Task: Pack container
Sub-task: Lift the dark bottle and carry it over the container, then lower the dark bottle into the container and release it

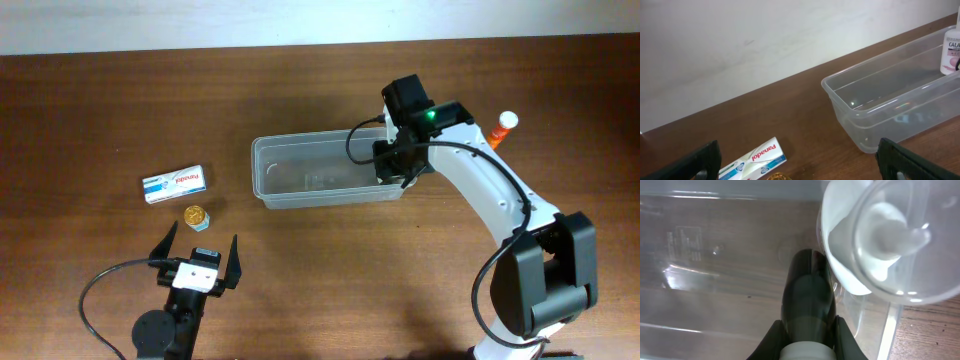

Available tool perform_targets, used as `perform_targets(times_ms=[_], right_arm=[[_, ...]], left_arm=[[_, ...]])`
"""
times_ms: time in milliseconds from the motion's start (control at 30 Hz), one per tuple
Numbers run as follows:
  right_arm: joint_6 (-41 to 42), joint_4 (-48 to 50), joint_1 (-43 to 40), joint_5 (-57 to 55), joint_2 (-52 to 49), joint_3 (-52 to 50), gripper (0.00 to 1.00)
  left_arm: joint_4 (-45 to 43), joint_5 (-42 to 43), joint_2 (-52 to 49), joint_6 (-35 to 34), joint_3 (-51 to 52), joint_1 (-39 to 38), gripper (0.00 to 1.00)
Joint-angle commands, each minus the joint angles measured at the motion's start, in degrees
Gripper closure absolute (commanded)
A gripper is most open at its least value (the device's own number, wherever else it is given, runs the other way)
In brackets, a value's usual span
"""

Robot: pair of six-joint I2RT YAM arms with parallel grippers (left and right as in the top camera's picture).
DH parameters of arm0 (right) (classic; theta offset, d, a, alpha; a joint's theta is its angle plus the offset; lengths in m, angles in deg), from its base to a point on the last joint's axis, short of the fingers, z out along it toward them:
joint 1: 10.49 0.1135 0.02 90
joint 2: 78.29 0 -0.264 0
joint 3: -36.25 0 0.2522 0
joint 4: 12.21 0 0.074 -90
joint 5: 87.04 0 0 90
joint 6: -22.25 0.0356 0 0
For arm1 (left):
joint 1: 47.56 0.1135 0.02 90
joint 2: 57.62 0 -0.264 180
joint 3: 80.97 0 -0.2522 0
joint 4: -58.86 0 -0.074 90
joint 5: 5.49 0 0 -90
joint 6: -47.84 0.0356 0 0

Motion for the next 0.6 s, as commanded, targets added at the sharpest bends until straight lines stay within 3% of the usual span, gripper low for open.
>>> perform_targets(times_ms=[0,233,300,567], right_arm=[[1.5,0.6,0.4,-1.9,-0.1,-0.5,0.85],[1.4,0.6,0.4,-1.9,-0.2,-0.5,0.85],[1.4,0.6,0.4,-1.9,-0.2,-0.5,0.76],[1.4,0.5,0.4,-1.9,-0.2,-0.5,0.75]], left_arm=[[0.0,-0.4,0.5,-0.2,0.4,0.3,0.01],[0.0,-0.4,0.5,-0.2,0.4,0.3,0.01],[0.0,-0.4,0.5,-0.2,0.4,0.3,0.01],[0.0,-0.4,0.5,-0.2,0.4,0.3,0.01]])
